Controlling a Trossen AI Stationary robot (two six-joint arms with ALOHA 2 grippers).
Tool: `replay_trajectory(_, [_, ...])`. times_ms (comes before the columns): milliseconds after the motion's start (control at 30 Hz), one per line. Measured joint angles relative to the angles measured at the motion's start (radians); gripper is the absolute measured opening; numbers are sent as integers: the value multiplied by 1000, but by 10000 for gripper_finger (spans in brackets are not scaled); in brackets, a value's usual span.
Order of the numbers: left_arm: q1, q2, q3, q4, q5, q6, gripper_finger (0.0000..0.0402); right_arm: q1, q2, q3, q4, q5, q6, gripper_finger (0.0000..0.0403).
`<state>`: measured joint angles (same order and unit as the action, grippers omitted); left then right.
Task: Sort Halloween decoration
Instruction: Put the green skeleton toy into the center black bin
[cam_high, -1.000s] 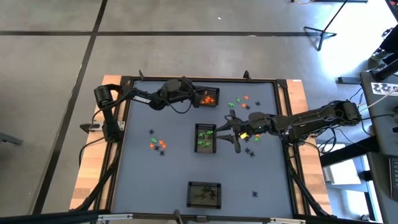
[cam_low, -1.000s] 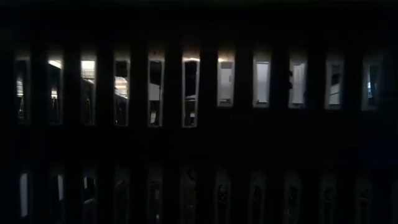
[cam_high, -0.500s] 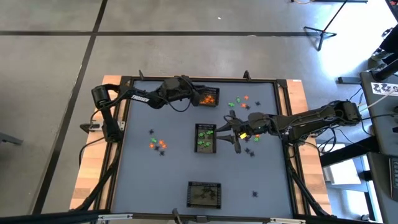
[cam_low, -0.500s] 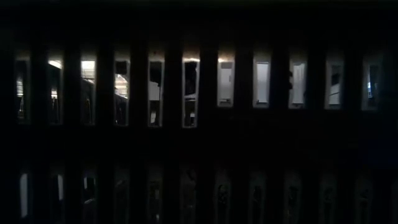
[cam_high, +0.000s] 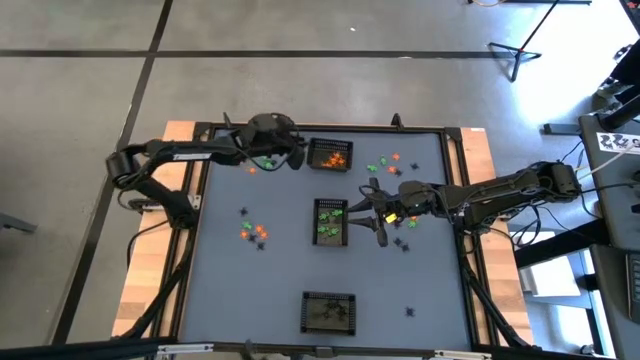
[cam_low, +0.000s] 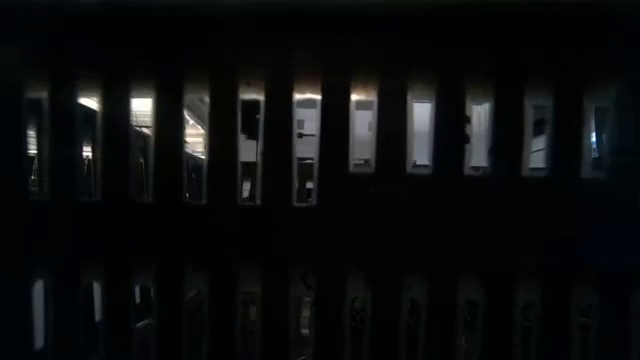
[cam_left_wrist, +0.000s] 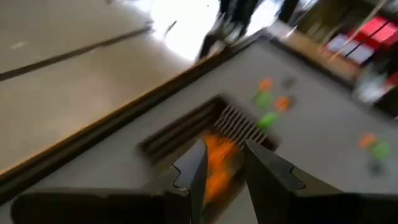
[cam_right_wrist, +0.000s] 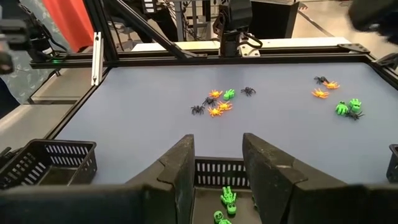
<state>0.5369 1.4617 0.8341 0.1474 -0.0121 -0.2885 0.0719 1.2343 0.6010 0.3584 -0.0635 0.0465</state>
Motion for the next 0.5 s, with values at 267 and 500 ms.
replay_trajectory(267, [0, -57, -1, -396, -138, 57, 96, 0, 0, 0, 0, 1, 2, 133])
replay_trajectory(500, [19, -57, -94, -416, -192, 36, 96, 0, 0, 0, -14, 2, 27, 133])
